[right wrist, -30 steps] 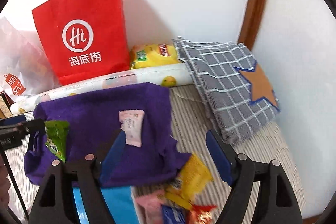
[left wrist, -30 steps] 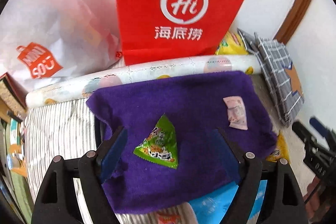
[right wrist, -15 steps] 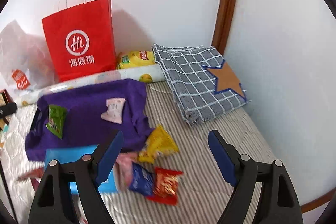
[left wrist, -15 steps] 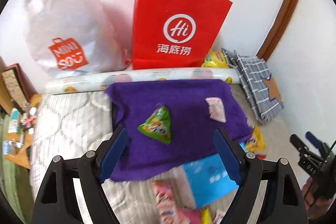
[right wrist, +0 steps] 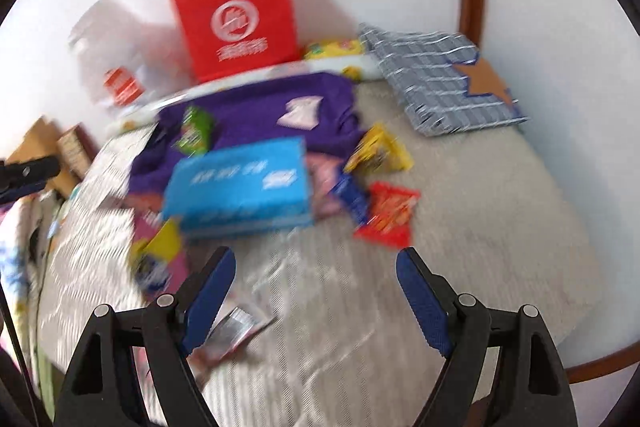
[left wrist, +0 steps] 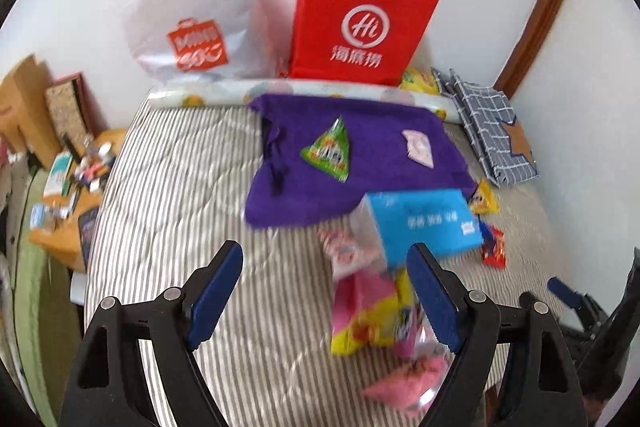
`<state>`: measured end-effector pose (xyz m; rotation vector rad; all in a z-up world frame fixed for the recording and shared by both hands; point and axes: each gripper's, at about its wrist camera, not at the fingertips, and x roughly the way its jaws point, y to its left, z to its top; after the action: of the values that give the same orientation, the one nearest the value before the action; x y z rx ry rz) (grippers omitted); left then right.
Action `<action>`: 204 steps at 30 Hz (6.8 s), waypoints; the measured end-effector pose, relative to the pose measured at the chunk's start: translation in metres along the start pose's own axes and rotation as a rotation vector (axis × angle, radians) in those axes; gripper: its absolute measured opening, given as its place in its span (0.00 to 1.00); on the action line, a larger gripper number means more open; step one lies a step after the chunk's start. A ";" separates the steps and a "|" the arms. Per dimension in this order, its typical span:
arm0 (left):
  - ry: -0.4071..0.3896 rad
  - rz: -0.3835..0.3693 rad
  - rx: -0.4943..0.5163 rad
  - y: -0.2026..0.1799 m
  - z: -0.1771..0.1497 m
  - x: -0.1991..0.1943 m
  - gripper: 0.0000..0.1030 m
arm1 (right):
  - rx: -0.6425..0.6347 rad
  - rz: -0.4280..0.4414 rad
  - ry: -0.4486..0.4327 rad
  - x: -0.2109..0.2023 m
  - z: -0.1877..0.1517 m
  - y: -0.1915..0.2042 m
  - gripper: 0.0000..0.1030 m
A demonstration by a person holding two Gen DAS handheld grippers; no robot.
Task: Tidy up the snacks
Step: 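Move the right tool to the pink foil-sealed snack bag and grasp it, then grasp the pink-yellow chip bag with the left tool while the right tool lifts the pink bag, then carry both bags toward the purple towel with both tools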
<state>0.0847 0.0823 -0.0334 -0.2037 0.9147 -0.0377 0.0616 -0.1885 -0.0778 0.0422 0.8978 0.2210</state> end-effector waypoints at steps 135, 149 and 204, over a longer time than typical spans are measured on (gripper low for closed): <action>0.062 -0.106 -0.118 -0.050 0.020 0.042 0.64 | -0.004 0.152 -0.105 0.033 0.092 -0.026 0.52; -0.003 -0.229 0.037 -0.015 0.041 0.015 0.64 | 0.104 -0.037 -0.146 -0.001 0.088 0.006 0.52; -0.052 -0.042 -0.019 -0.006 0.133 0.041 0.64 | -0.055 0.002 -0.202 0.034 0.173 -0.043 0.52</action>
<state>0.2149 0.0930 0.0145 -0.2408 0.8595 -0.0625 0.2244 -0.2134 -0.0019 0.0142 0.6903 0.2391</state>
